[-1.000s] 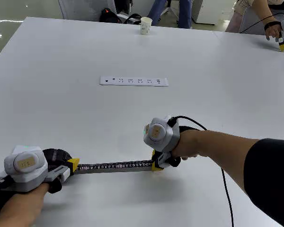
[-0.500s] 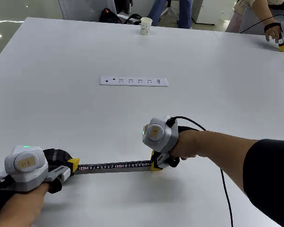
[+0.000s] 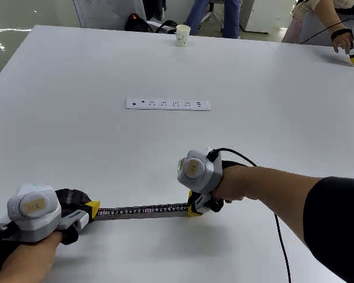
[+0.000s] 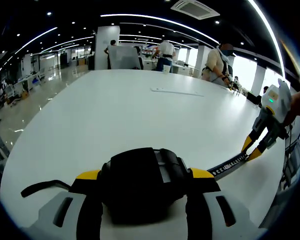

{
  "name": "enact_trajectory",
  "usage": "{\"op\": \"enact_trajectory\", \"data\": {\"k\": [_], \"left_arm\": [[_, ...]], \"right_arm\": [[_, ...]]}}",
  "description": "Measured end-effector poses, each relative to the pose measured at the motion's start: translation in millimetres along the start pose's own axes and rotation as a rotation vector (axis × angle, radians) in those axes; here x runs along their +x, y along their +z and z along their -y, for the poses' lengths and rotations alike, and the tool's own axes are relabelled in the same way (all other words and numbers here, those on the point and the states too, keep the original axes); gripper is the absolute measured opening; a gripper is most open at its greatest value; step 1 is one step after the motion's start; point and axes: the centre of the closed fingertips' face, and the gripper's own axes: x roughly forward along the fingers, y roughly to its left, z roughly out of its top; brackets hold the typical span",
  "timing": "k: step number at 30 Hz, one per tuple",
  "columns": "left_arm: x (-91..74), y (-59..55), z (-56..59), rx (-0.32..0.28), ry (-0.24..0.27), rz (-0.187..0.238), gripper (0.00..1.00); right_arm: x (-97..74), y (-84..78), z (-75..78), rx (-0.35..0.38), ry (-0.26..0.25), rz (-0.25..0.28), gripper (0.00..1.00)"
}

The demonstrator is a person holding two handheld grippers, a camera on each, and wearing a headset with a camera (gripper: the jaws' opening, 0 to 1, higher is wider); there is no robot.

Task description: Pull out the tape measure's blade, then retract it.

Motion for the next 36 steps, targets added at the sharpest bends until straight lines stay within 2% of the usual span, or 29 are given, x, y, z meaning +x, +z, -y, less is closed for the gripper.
{"op": "enact_trajectory", "data": {"k": [13,36], "left_arm": [[1.1,-0.3,-0.6,0.000,-0.002,-0.003,0.63],[1.3,0.0,-1.2,-0.001,-0.003,-0.005,0.63]], "right_arm": [[0.1,3.5,-0.6,-0.008,0.003,0.026,0.11],[2.1,9.5,-1.7,-0.032,0.006,0.028,0.11]]}}
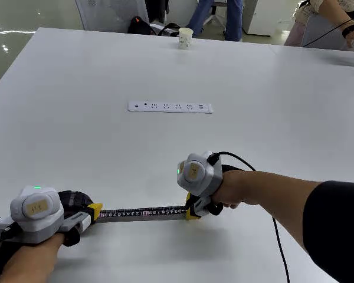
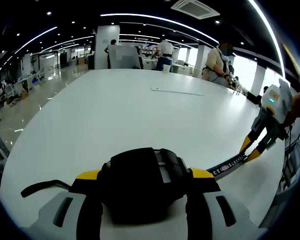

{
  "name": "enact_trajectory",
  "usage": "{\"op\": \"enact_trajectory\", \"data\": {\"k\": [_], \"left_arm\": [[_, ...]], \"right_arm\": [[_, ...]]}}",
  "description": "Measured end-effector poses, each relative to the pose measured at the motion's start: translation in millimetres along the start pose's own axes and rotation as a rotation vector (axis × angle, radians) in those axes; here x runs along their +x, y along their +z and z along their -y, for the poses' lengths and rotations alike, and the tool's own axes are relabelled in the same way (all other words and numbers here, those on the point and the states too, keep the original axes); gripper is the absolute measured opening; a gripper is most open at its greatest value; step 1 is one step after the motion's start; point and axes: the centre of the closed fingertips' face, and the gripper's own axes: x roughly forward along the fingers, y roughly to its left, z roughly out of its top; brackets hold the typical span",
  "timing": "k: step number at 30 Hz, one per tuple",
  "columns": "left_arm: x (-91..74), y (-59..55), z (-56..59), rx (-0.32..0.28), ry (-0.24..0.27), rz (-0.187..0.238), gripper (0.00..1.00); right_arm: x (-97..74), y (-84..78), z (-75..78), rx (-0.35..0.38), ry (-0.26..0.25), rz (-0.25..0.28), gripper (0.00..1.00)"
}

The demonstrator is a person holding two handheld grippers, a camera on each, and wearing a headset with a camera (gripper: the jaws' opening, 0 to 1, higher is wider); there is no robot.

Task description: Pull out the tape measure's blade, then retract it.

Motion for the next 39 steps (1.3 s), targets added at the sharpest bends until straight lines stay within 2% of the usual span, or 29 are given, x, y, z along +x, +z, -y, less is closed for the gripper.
{"op": "enact_trajectory", "data": {"k": [7,39], "left_arm": [[0.4,-0.3,-0.3,0.000,0.000,-0.001,0.63],[-0.2,-1.1,0.4,0.001,-0.001,-0.002,0.63]], "right_arm": [[0.8,2.5,0.8,0.024,-0.001,0.003,0.11],[4.3,12.4,0.6,0.046,-0.002,0.005,0.11]]}}
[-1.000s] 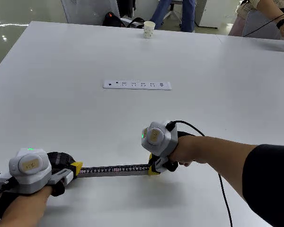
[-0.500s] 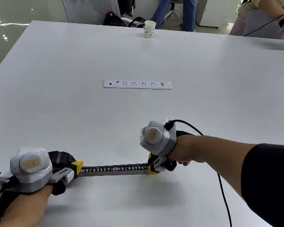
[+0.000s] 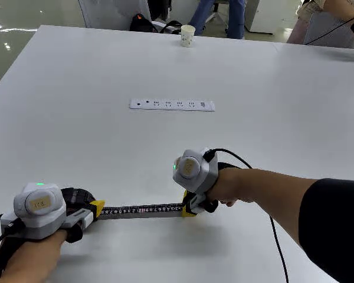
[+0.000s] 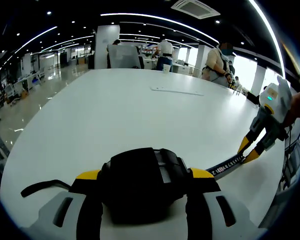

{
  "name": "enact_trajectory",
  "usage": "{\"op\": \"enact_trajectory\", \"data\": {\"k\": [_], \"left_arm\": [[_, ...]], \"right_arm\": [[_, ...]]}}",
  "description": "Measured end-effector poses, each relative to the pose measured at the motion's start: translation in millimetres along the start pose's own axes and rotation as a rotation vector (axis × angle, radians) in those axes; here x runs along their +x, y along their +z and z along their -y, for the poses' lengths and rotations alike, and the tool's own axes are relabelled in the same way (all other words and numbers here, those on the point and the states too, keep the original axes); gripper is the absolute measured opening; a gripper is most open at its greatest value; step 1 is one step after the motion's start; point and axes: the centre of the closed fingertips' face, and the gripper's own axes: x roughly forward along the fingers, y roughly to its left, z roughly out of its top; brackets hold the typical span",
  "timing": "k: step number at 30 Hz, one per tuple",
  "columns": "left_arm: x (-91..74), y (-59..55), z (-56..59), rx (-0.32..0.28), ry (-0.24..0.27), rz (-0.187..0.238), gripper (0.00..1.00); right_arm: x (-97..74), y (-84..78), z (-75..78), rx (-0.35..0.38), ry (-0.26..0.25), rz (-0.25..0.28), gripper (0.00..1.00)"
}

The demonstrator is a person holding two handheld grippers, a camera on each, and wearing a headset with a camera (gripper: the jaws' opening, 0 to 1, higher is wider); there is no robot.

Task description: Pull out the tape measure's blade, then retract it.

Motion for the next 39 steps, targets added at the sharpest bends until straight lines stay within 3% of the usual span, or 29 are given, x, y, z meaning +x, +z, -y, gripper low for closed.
{"op": "enact_trajectory", "data": {"k": [39], "left_arm": [[0.6,-0.7,1.5,0.001,-0.001,-0.001,0.63]], "right_arm": [[3.9,12.1,-2.4,0.000,-0.002,0.012,0.11]]}}
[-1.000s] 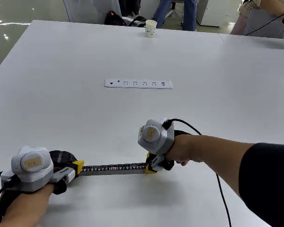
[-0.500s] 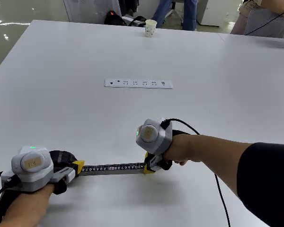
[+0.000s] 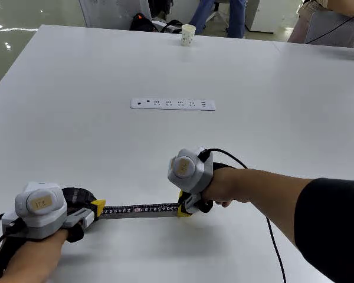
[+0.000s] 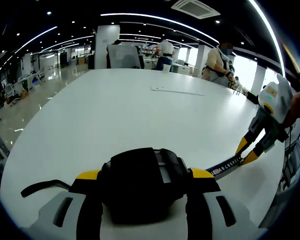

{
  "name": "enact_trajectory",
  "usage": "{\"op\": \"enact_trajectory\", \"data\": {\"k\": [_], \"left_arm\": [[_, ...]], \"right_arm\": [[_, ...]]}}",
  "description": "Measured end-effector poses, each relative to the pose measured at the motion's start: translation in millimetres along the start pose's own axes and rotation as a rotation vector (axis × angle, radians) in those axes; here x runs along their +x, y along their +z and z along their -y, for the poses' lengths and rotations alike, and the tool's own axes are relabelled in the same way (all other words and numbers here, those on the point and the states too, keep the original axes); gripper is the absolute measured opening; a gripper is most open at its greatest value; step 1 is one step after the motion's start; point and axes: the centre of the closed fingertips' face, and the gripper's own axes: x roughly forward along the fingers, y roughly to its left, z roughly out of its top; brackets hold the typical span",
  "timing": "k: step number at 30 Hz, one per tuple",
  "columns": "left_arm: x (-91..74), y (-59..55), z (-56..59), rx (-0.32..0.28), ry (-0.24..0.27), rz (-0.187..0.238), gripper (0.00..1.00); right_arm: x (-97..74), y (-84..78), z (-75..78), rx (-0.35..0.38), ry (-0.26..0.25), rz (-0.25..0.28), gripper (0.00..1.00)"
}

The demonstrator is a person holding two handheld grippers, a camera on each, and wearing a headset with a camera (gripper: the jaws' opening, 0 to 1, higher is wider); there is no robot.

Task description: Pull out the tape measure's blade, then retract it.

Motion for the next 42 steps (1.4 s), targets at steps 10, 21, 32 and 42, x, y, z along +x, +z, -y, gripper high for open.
{"op": "enact_trajectory", "data": {"k": [10,21,32,42], "left_arm": [[-1.7,0.9,1.1,0.000,0.000,-0.001,0.63],[-2.4,1.2,1.5,0.000,-0.002,-0.001,0.63],[-0.8,1.2,-0.1,0.001,-0.002,-0.002,0.63],[0.4,0.8,-0.9,0.000,-0.002,-0.003,0.63]], "right_arm": [[0.1,2.8,-0.9,0.012,-0.005,-0.001,0.11],[2.1,5.9,-1.3,0.008,-0.005,0.008,0.11],[3.5,10.0,-1.6,0.006,-0.006,0.008,0.11],[4.4,13.1,-2.2,0.005,-0.007,0.006,0.11]]}}
